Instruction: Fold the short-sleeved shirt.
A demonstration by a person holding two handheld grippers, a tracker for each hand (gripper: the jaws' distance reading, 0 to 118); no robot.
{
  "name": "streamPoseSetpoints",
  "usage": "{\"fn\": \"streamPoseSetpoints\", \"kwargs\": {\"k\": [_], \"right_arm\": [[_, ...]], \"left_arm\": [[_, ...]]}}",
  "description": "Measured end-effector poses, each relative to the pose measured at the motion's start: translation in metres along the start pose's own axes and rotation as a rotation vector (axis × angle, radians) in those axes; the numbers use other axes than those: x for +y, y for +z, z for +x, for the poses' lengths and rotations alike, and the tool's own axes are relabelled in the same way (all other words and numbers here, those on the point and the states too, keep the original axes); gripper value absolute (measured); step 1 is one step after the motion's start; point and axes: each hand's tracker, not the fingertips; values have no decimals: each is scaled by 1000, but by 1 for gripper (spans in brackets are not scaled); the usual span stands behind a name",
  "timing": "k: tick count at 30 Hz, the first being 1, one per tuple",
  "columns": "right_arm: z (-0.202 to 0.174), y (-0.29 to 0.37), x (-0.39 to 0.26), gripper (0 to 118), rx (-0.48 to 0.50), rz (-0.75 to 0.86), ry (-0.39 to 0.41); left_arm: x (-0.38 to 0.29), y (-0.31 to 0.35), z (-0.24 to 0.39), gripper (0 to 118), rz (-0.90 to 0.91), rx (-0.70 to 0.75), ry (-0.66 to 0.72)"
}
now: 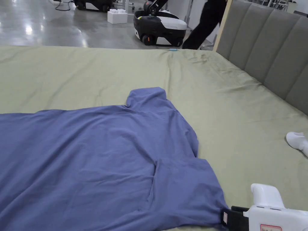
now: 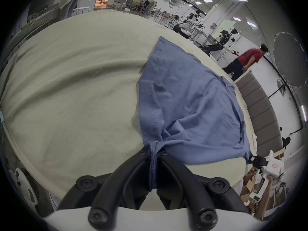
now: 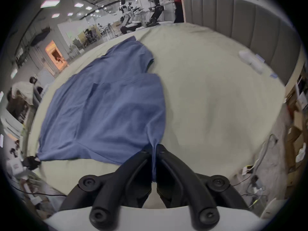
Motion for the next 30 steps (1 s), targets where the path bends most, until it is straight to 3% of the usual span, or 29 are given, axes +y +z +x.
{"fn": "streamPoseSetpoints", "kwargs": {"k": [4, 8, 12, 21, 27, 28, 29, 30], "right_arm": [[-12, 17, 15, 4, -74, 53, 98], [-11, 23, 62, 4, 2, 127, 43], [-25, 16, 118, 4, 19, 183, 78], [-56, -79, 218, 4, -52, 138, 131], [-54, -138, 226, 5, -80, 60, 111], [-53, -144, 224, 8, -81, 48, 111], [-52, -148, 223, 17, -74, 36, 108], [-50, -151, 222, 17, -64, 31, 98]], "left_arm": [[25, 19, 7, 6, 71, -118, 26], [77, 16, 26, 6, 132, -84, -54], [133, -6, 41, 6, 175, -89, -113], [214, -98, 74, 6, 104, 34, -204], [209, -143, 56, 7, 12, 55, -121], [206, -147, 50, 8, 7, 41, -102], [201, -148, 46, 18, 18, 8, -93], [196, -146, 43, 24, 42, -23, -92]]}}
